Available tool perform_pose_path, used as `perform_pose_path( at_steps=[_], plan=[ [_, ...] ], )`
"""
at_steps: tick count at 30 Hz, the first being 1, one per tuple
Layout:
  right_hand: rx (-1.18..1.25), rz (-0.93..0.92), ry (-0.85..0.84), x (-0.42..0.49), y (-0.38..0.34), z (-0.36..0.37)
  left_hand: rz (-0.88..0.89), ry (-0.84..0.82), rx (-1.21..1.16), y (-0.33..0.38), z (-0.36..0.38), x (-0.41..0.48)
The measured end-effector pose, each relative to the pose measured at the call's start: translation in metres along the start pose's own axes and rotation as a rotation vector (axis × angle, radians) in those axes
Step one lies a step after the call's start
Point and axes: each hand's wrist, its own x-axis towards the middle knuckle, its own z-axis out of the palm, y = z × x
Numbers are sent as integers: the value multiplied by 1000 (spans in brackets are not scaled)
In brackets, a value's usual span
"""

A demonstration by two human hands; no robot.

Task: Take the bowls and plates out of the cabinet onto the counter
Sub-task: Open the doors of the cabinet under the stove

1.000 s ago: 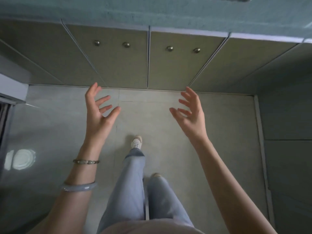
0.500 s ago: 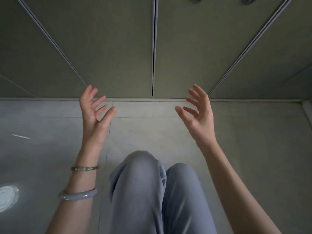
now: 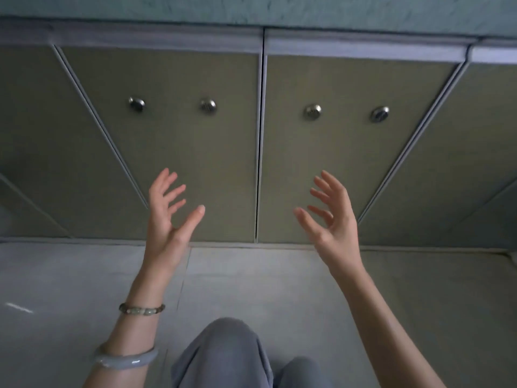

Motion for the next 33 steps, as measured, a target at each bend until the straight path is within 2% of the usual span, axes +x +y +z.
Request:
perform_pose_path(
  at_steps=[6, 12, 15, 17, 19, 22, 24, 27, 33],
  plan=[
    [64, -251, -5, 75, -50, 15, 244, -52, 46, 53, 8, 80],
    [86, -371, 11, 118, -79, 23, 319, -61, 167, 79, 18, 123],
    [59, -402, -1, 130, -85, 25, 320, -83, 132, 88, 27, 140],
    [23, -417, -9, 136, -86, 26, 255, -84, 3, 93, 35, 148],
    [-21, -434, -15, 140, -86, 27, 132, -65, -235, 98, 44, 155],
    [-90, -459, -24, 146, -89, 25, -151, -47, -740, 108, 59, 170],
    [-123, -463, -28, 149, -93, 21, -324, -55, -956, 115, 69, 181],
    [-158, -448, -21, 150, -97, 13, -445, -51, -1025, 123, 84, 191],
    [-192, -479, 3, 143, -96, -4, -530, -121, -1150, 131, 89, 194]
  ],
)
